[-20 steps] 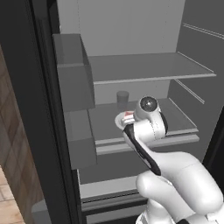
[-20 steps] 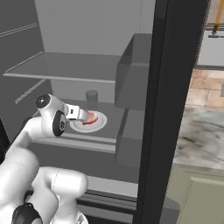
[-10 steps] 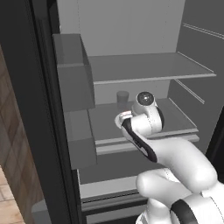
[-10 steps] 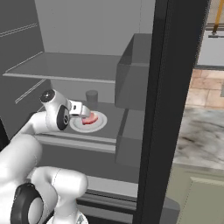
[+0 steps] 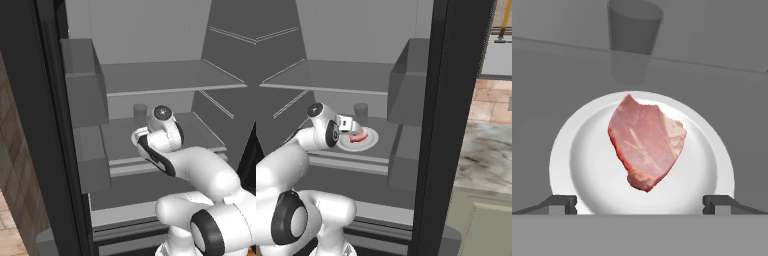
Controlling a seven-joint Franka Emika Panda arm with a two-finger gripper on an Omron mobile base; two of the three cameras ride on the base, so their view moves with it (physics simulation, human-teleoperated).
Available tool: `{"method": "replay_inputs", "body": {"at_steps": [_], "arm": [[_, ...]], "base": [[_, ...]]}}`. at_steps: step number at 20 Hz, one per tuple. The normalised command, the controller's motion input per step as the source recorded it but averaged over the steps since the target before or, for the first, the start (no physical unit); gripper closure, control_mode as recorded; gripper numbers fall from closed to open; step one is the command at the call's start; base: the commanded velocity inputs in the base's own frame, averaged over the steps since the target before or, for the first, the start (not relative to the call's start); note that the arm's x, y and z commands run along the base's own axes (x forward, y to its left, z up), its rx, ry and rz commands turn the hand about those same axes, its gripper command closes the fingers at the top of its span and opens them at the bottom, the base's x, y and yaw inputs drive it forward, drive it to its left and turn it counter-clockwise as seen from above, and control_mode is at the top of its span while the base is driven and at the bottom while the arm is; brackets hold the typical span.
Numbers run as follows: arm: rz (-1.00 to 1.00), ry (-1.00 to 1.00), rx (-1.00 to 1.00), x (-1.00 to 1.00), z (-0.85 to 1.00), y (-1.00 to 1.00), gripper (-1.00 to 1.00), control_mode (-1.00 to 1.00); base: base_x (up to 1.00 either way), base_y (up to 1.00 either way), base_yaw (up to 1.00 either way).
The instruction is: Retrieve the steak from the fridge and place it on the saucepan with marinade on the stove.
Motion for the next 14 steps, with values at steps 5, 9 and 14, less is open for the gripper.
{"method": "replay_inputs", "body": {"at_steps": [5, 9, 14], "arm": [[0.00, 0.00, 0.00, 0.17, -0.04, 0.00, -1.00, -1.00], [-0.03, 0.00, 0.00, 0.10, 0.00, 0.00, -1.00, -1.00], [-0.06, 0.00, 0.00, 0.05, -0.02, 0.00, -1.00, -1.00]], "base": [[0.00, 0.00, 0.00], [0.00, 0.00, 0.00], [0.00, 0.00, 0.00]]}}
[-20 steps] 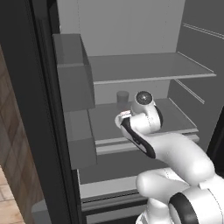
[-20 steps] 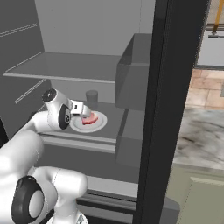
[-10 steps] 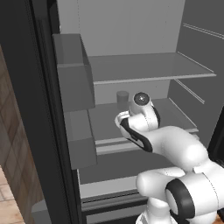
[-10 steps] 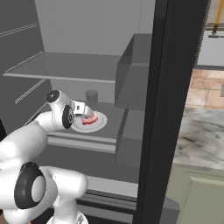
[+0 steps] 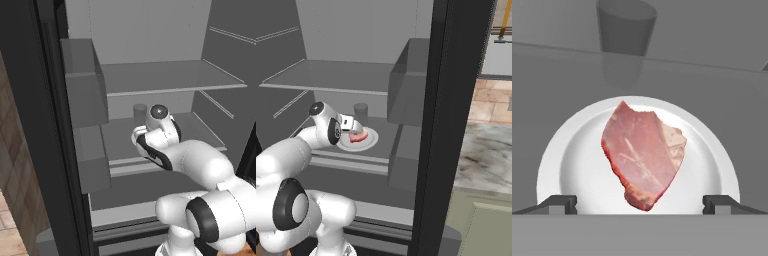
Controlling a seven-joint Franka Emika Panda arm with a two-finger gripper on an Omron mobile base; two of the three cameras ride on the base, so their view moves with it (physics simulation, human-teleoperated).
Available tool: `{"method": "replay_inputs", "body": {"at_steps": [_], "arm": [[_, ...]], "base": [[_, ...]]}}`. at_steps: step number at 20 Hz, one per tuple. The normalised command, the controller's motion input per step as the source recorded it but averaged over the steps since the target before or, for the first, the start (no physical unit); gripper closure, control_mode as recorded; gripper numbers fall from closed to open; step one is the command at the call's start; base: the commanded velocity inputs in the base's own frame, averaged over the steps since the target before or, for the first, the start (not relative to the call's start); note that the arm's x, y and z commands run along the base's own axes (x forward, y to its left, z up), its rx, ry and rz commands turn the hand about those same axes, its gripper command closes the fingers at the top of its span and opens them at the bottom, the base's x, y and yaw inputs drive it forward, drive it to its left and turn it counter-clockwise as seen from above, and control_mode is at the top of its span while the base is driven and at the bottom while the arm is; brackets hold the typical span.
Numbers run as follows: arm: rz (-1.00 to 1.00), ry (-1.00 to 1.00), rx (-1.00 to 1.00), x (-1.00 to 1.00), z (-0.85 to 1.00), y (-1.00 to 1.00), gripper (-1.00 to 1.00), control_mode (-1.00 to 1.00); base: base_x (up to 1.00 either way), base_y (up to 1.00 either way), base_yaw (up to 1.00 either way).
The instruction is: Retrieve the steak from the fridge and place it on the saucepan with marinade on the stove.
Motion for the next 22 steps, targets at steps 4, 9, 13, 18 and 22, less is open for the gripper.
{"method": "replay_inputs", "body": {"at_steps": [4, 9, 13, 18, 22], "arm": [[-0.08, 0.00, 0.01, 0.06, -0.04, 0.00, -1.00, -1.00], [-0.05, 0.00, 0.01, 0.17, -0.03, 0.00, -1.00, -1.00], [-0.02, 0.00, 0.00, 0.26, -0.07, 0.00, -1.00, -1.00], [0.00, 0.02, 0.00, 0.25, -0.14, 0.00, -1.00, -1.00], [0.00, 0.06, 0.00, 0.12, -0.09, 0.00, -1.00, -1.00]], "base": [[0.00, 0.00, 0.00], [0.00, 0.00, 0.00], [0.00, 0.00, 0.00], [0.00, 0.00, 0.00], [0.00, 0.00, 0.00]]}}
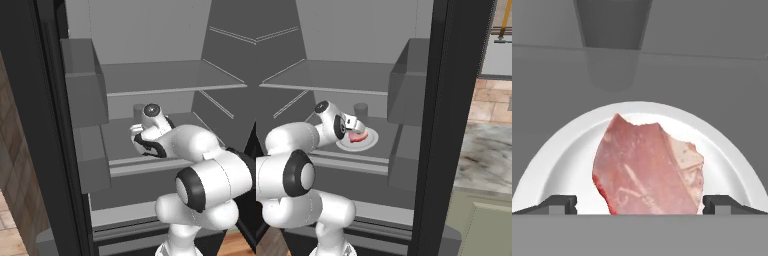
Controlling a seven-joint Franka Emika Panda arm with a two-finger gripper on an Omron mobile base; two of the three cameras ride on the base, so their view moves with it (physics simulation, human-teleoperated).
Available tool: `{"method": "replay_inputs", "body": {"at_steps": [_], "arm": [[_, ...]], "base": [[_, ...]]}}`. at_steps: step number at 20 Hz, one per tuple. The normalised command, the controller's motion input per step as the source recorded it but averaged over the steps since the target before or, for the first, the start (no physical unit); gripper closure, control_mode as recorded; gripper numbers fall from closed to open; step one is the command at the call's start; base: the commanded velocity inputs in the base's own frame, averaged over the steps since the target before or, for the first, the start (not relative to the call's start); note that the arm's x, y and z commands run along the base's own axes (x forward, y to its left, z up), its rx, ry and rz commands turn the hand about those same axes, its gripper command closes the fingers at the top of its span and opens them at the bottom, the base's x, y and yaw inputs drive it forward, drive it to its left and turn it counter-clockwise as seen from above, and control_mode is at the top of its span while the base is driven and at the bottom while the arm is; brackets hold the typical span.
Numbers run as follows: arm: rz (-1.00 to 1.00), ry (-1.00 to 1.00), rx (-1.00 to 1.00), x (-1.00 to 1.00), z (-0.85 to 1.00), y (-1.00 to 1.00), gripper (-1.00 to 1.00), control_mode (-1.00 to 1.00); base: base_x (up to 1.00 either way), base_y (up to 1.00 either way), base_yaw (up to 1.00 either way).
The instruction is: Retrieve the steak from the fridge and place it on the saucepan with marinade on the stove.
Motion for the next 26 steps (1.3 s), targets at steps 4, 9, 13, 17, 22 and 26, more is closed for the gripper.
{"method": "replay_inputs", "body": {"at_steps": [4, 9, 13, 17, 22, 26], "arm": [[0.00, 0.06, 0.00, 0.14, -0.08, 0.00, -1.00, -1.00], [0.00, 0.03, 0.00, 0.18, -0.07, 0.00, -1.00, -1.00], [0.00, 0.00, 0.00, 0.21, -0.14, 0.00, -1.00, -1.00], [0.00, 0.00, 0.00, 0.18, -0.25, 0.00, -1.00, -1.00], [0.00, 0.00, 0.00, 0.17, -0.22, 0.00, -1.00, -1.00], [0.00, 0.00, 0.00, 0.16, -0.12, 0.00, -1.00, -1.00]], "base": [[0.00, 0.00, 0.00], [0.00, 0.00, 0.00], [0.00, 0.00, 0.00], [0.00, 0.00, 0.00], [0.00, 0.00, 0.00], [0.00, 0.00, 0.00]]}}
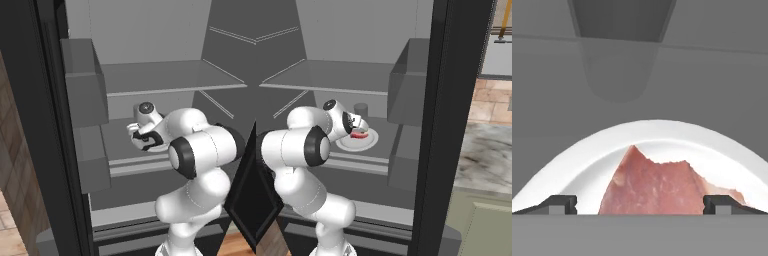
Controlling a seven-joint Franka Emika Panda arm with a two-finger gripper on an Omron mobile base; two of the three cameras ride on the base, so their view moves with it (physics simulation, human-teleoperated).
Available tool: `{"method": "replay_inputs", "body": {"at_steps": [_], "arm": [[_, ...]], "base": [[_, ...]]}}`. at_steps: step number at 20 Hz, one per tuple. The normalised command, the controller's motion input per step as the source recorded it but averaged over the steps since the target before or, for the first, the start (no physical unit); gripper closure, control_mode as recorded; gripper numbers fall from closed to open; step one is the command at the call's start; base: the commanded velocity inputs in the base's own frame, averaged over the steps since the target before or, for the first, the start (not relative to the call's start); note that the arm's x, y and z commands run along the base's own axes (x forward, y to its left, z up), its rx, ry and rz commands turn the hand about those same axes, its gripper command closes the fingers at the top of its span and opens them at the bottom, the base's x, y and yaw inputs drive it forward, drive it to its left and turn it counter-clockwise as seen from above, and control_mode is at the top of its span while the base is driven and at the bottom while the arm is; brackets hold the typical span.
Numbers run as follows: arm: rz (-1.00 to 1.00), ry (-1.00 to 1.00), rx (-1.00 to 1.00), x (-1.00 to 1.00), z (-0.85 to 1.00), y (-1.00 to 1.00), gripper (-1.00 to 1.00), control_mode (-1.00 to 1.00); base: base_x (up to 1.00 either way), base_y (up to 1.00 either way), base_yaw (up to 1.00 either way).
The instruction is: Retrieve the steak from the fridge and place it on the saucepan with marinade on the stove.
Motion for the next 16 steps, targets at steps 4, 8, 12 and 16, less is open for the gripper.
{"method": "replay_inputs", "body": {"at_steps": [4, 8, 12, 16], "arm": [[0.00, 0.00, 0.00, 0.11, -0.08, 0.00, -1.00, -1.00], [0.00, 0.00, 0.00, 0.03, -0.08, 0.00, -1.00, -1.00], [0.00, 0.03, 0.00, 0.00, -0.15, 0.00, -1.00, -1.00], [0.00, 0.08, 0.00, 0.00, -0.21, 0.00, -1.00, -1.00]], "base": [[0.00, 0.00, 0.00], [0.00, 0.00, 0.00], [0.00, 0.00, 0.00], [0.00, 0.00, 0.00]]}}
